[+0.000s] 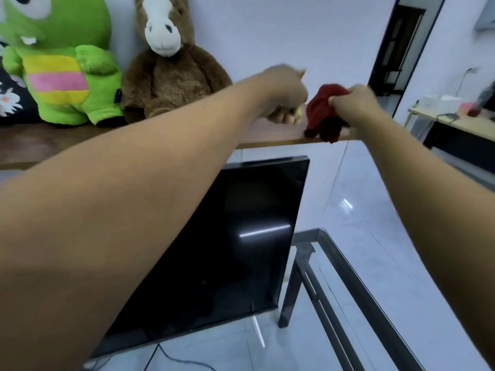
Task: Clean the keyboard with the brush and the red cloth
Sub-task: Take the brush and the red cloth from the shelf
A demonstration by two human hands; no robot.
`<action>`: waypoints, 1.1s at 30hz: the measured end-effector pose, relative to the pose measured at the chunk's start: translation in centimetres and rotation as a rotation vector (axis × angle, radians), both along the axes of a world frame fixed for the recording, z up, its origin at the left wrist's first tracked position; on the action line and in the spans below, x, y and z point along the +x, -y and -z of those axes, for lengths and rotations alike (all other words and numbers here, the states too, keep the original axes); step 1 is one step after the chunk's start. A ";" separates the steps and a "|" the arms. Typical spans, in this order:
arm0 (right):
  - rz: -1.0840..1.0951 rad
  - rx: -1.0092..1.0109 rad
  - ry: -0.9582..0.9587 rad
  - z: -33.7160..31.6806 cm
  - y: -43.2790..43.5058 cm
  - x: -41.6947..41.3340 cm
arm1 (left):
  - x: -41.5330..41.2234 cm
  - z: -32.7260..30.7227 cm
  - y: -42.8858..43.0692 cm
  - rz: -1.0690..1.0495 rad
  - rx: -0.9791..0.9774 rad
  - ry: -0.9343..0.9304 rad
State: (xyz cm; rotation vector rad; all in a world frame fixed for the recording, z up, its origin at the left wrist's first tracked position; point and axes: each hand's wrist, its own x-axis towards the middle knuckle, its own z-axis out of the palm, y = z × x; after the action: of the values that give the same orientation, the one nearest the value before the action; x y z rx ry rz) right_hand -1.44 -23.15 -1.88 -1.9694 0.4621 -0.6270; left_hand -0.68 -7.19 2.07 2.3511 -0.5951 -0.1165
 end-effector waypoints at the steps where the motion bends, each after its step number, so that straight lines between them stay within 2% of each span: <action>1: 0.040 0.008 0.061 -0.3 0.9 -1.2 | -1.3 -0.7 0.3 0.041 -0.086 -0.006; 4: 0.029 -0.016 0.155 -0.1 2.2 -5.9 | -6.0 -0.5 0.2 0.158 -0.210 -0.069; 7: -0.009 0.017 0.164 2.5 1.8 -11.2 | -10.5 3.1 -1.0 0.221 -0.262 -0.193; 10: 0.071 0.081 0.154 7.8 1.4 -15.9 | -15.8 9.9 -2.2 0.285 -0.098 -0.257; 14: 0.169 0.071 0.006 17.4 -0.8 -22.8 | -23.2 21.7 -4.6 0.295 0.085 -0.558; 17: 0.113 0.105 -0.163 24.9 -3.3 -27.4 | -26.5 29.8 -6.8 0.197 0.109 -0.789; 20: 0.035 0.100 -0.300 30.5 -6.4 -30.5 | -28.4 34.9 -9.0 0.063 0.121 -0.950; 26: -0.057 0.212 -0.426 36.4 -10.0 -34.2 | -30.2 39.8 -10.7 -0.074 0.183 -1.022; 30: 0.031 0.099 -0.609 39.4 -8.9 -36.4 | -31.0 41.4 -10.4 -0.103 0.208 -1.015; 33: 0.084 -0.001 -0.668 40.3 -7.6 -37.2 | -31.3 42.5 -9.7 -0.100 0.241 -0.999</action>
State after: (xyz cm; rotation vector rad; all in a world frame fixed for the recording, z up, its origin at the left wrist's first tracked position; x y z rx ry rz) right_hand -38.62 -15.57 -42.16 -2.1418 0.9493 0.0046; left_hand -31.98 2.48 -40.43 2.1616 0.0410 -1.2734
